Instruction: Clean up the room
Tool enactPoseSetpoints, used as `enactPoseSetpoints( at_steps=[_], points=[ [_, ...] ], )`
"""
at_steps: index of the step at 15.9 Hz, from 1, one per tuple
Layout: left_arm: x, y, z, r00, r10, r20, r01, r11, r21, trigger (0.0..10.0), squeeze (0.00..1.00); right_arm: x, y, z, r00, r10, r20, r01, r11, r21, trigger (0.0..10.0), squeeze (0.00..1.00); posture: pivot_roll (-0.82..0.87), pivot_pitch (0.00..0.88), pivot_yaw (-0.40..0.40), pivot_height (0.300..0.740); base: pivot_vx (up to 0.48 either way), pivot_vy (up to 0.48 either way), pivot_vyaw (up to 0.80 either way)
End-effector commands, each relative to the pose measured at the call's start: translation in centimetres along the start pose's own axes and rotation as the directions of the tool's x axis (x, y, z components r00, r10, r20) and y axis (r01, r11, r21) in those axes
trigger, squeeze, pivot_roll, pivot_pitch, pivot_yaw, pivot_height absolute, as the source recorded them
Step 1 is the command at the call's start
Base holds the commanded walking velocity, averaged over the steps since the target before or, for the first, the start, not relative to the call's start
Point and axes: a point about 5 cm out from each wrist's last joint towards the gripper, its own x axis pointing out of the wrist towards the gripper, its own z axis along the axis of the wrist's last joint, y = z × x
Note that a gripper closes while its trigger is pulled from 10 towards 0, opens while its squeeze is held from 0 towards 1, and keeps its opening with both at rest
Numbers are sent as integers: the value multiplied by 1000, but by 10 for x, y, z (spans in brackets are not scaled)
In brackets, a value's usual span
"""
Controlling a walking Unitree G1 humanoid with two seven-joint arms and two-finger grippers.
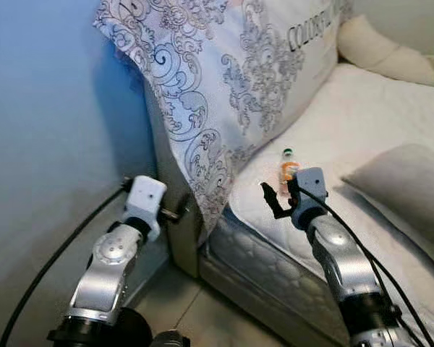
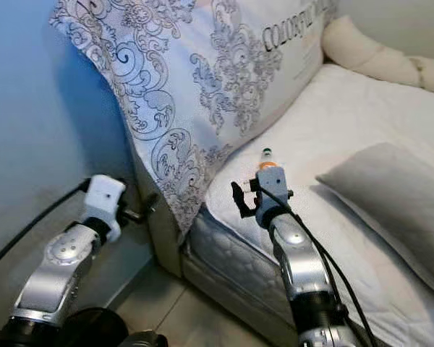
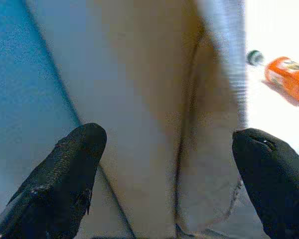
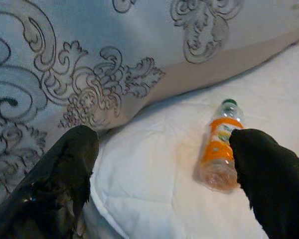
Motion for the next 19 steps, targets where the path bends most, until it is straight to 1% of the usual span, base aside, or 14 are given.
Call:
enactPoseSetpoints(
  at_steps=[1,2,4,5,10,11,13,15,16,19],
  points=[
    [3,3,4,1000,25,7,-25,1000,-7,10000,886,-2,-1,3,1000,-10,13,10,1000,2,10000,0,46,0,-15,740,0,-461,0],
    [3,4,4,999,32,4,-32,999,-9,10000,882,-3,-1,2,1000,-10,11,10,1000,4,10000,0,46,0,-15,740,0,-480,0],
    [4,2,3,999,33,-2,-33,999,-4,10000,886,-6,-4,-2,999,-53,-6,53,997,55,10000,0,40,0,-10,740,0,-472,0],
    [4,1,3,999,33,-3,-33,999,-2,10000,886,-7,-6,-3,998,-62,-12,62,996,60,10000,0,39,0,-8,740,0,-480,0],
    [5,1,4,999,35,-1,-35,999,7,10000,882,-9,-11,-3,997,-81,-13,82,996,44,10000,0,39,0,-4,740,0,-438,0],
    [6,3,6,999,45,5,-45,999,-9,10000,827,-9,-11,-2,996,-83,-14,83,995,46,10000,0,40,0,-3,740,0,0,0],
    [7,7,10,997,68,26,-66,997,-46,10000,831,-9,-10,-2,996,-83,-14,84,995,50,10000,0,40,0,-1,740,0,0,0],
    [8,9,9,997,72,7,-72,997,-40,10000,855,-8,-5,-1,998,-61,-3,61,997,46,10000,0,41,0,5,740,0,0,0],
    [8,9,9,998,68,8,-68,997,-41,10000,855,-8,-4,-1,998,-57,-2,57,997,48,10000,0,41,0,5,740,0,0,712],
    [8,9,9,998,64,10,-64,997,-38,10000,851,-7,-1,-1,999,-52,-4,52,997,51,10000,0,43,0,6,740,332,0,800]
  ],
)
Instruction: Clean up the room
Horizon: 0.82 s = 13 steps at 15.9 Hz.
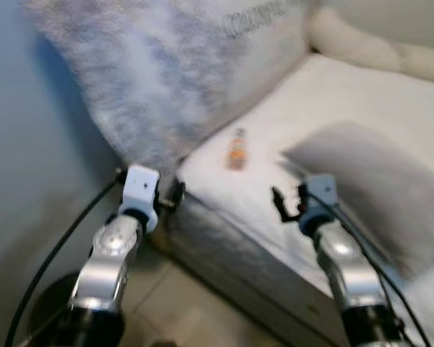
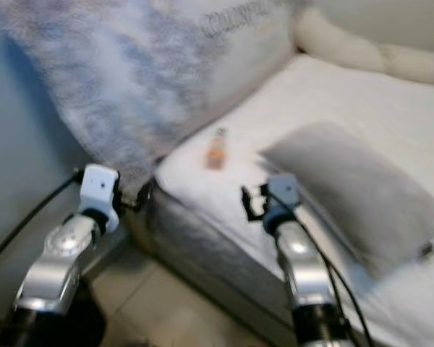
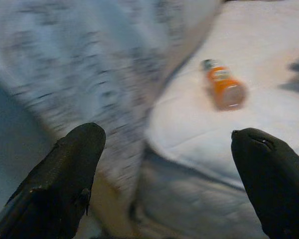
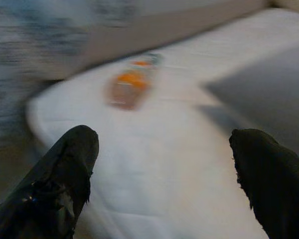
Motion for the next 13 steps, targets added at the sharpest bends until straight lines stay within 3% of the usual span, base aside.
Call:
enactPoseSetpoints(
  at_steps=[1,13],
  points=[
    [-1,4,-1,1000,11,-13,-11,1000,11,10000,855,1,0,4,1000,4,11,-4,1000,-11,10000,0,43,0,6,740,356,0,0],
    [-1,2,-2,1000,-18,-21,20,998,63,10000,855,5,3,2,1000,7,-3,-7,1000,-20,10000,0,52,0,7,740,351,0,36]
  ],
)
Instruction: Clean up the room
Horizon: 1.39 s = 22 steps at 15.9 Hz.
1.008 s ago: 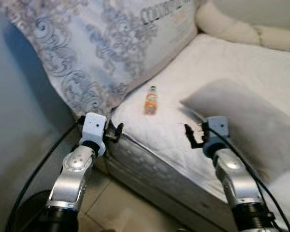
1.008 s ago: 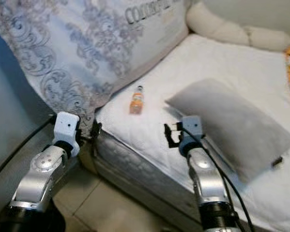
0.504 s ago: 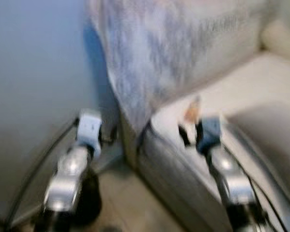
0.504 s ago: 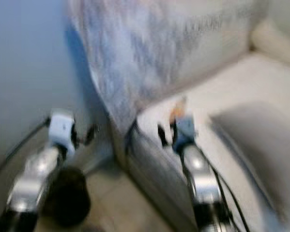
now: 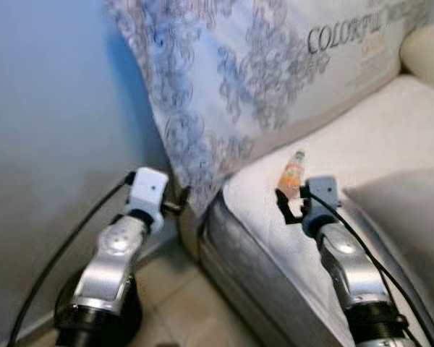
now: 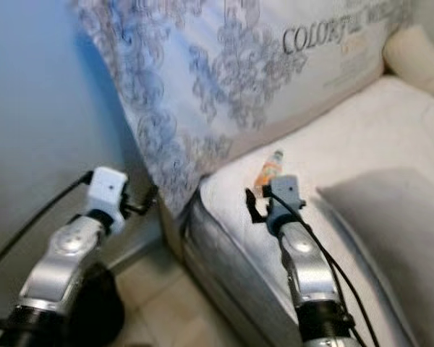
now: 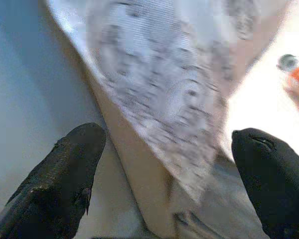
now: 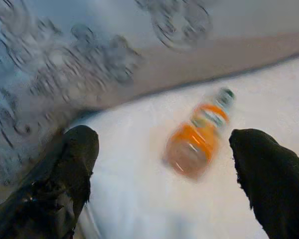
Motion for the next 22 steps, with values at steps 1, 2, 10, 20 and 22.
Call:
enactPoseSetpoints(
  at_steps=[1,2,10,20,22],
  points=[
    [-2,7,-2,1000,19,-10,-19,1000,16,10000,859,3,9,4,1000,24,16,-24,1000,-1,10000,0,52,0,8,740,337,0,0],
    [-2,8,-1,1000,18,-11,-18,1000,19,10000,855,3,8,5,1000,26,17,-26,1000,-8,10000,0,52,0,9,740,337,0,0],
    [-1,4,0,999,-34,-14,35,997,73,10000,835,8,3,11,1000,-6,18,5,998,59,10000,0,53,0,19,740,277,0,366],
    [-20,-13,-9,892,-436,-115,449,882,142,10000,843,11,-70,8,929,-286,-236,309,949,68,10000,1000,44,0,20,740,0,0,0],
    [-24,-12,-9,859,-491,-144,510,846,155,10000,839,20,-72,4,912,-232,-339,270,960,71,10000,1000,42,0,24,740,0,0,0]
  ],
)
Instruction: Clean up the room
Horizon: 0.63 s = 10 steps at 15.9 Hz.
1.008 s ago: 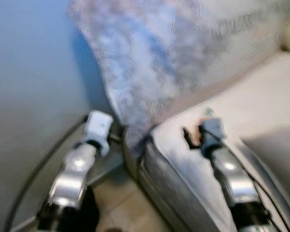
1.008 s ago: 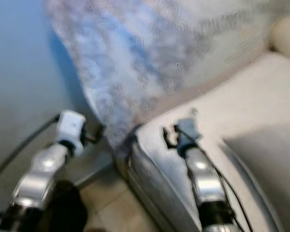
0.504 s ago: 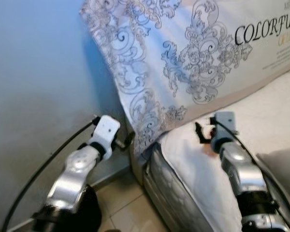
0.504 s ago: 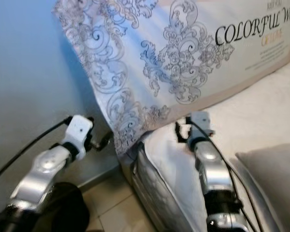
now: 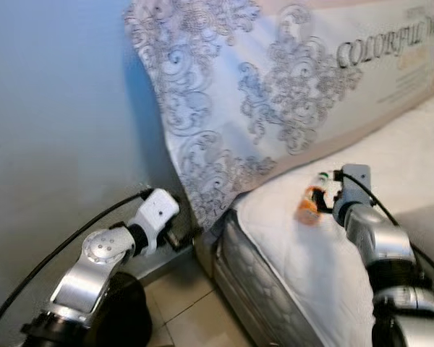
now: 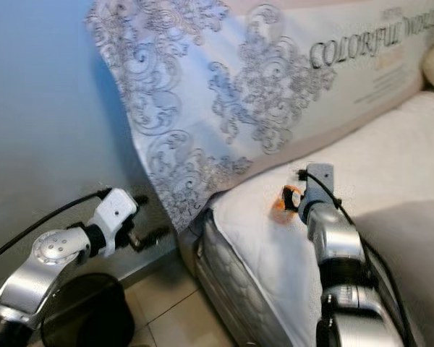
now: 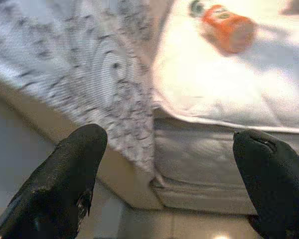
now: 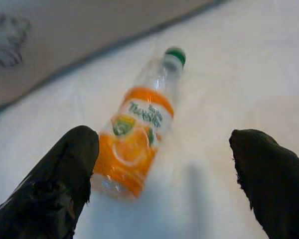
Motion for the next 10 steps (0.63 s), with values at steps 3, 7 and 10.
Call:
enactPoseSetpoints(
  at_steps=[3,7,10],
  points=[
    [-6,-1,2,999,-45,-14,45,999,22,10000,835,10,-4,8,999,-6,-42,5,1000,-16,10000,0,53,0,29,740,0,0,0],
    [-11,-3,2,997,-66,-33,67,997,32,10000,835,15,-2,3,995,-22,-102,31,996,83,10000,0,78,0,38,740,0,0,0],
    [-16,-3,2,996,-73,-43,74,997,38,10000,835,17,1,0,994,-47,-103,67,978,199,10000,0,107,0,41,740,0,0,0]
  ],
)
